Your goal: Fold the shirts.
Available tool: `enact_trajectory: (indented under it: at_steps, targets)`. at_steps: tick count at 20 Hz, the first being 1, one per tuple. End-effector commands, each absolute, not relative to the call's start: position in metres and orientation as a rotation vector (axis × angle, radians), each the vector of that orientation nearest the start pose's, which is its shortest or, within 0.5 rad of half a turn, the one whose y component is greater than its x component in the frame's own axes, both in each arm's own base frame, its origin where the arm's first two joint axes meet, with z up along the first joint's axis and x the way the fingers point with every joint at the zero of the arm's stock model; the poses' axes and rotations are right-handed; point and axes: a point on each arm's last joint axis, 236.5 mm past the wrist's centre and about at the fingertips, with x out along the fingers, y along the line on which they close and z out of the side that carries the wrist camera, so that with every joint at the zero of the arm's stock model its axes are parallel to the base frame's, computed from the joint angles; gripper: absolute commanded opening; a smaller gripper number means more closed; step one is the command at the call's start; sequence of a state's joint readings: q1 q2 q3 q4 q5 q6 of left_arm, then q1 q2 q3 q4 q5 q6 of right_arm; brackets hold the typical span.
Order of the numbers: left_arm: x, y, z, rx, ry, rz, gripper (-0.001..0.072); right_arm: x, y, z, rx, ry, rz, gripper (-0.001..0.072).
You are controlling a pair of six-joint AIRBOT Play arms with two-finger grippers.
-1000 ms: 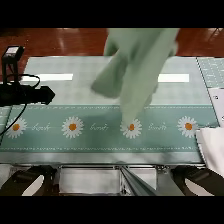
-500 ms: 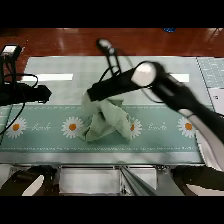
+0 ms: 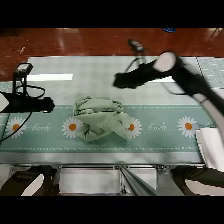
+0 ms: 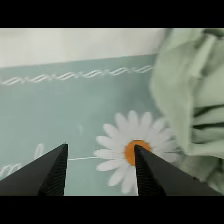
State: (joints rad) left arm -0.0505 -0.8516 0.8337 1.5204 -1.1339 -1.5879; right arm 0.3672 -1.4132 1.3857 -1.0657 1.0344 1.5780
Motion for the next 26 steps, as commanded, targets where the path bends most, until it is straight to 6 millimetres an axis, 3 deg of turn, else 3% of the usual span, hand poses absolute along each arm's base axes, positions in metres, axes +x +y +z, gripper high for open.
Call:
enact_trajectory:
  at_steps: [1,3,4,5,7,9,11,13,15,16,17,18,22,26]
  targets:
    - [0.294,-0.006,0.015,-0.354,1.215,0.022,0.0508,0.379,0.071,0.078,0.128,1.188,0.124,0.0409]
    - [0.316,-0.047,0.031,-0.786,1.109,-0.175,0.0508,0.339,0.010,0.054,0.209,1.205,-0.078,0.0409]
    - [0.325,-0.063,0.043,-0.877,1.038,-0.296,0.0508,0.317,0.000,0.035,0.283,1.206,-0.124,0.0408]
    - [0.324,-0.075,0.043,-0.900,1.025,-0.372,0.0508,0.299,0.003,0.015,0.356,1.210,-0.131,0.0408]
    - [0.309,-0.098,0.017,-0.890,1.137,-0.431,0.0509,0.266,0.029,-0.019,0.508,1.233,-0.085,0.0408]
    - [0.302,-0.125,-0.007,-0.857,1.236,-0.491,0.0508,0.245,0.059,-0.037,0.616,1.250,-0.015,0.0408]
    - [0.296,-0.152,-0.030,-0.822,1.332,-0.538,0.0509,0.232,0.073,-0.046,0.630,1.274,0.021,0.0408]
    - [0.292,-0.173,-0.046,-0.768,1.407,-0.590,0.0508,0.228,0.083,-0.047,0.600,1.293,0.053,0.0408]
    - [0.297,-0.170,-0.059,-0.717,1.466,-0.570,0.0504,0.224,0.094,-0.047,0.588,1.306,0.085,0.0408]
    - [0.299,-0.165,-0.061,-0.695,1.499,-0.557,0.0385,0.222,0.098,-0.047,0.577,1.313,0.100,0.0408]
    - [0.301,-0.161,-0.060,-0.663,1.509,-0.571,0.0065,0.220,0.103,-0.047,0.573,1.320,0.112,0.0408]
    - [0.306,-0.158,-0.055,-0.632,1.501,-0.583,0.0021,0.219,0.109,-0.046,0.571,1.325,0.125,0.0408]
    - [0.325,-0.155,-0.034,-0.591,1.448,-0.610,0.0021,0.236,0.131,-0.056,0.581,1.293,0.154,0.0408]
    - [0.322,-0.156,-0.032,-0.588,1.458,-0.622,0.0021,0.275,0.154,-0.068,0.719,1.242,0.176,0.0408]
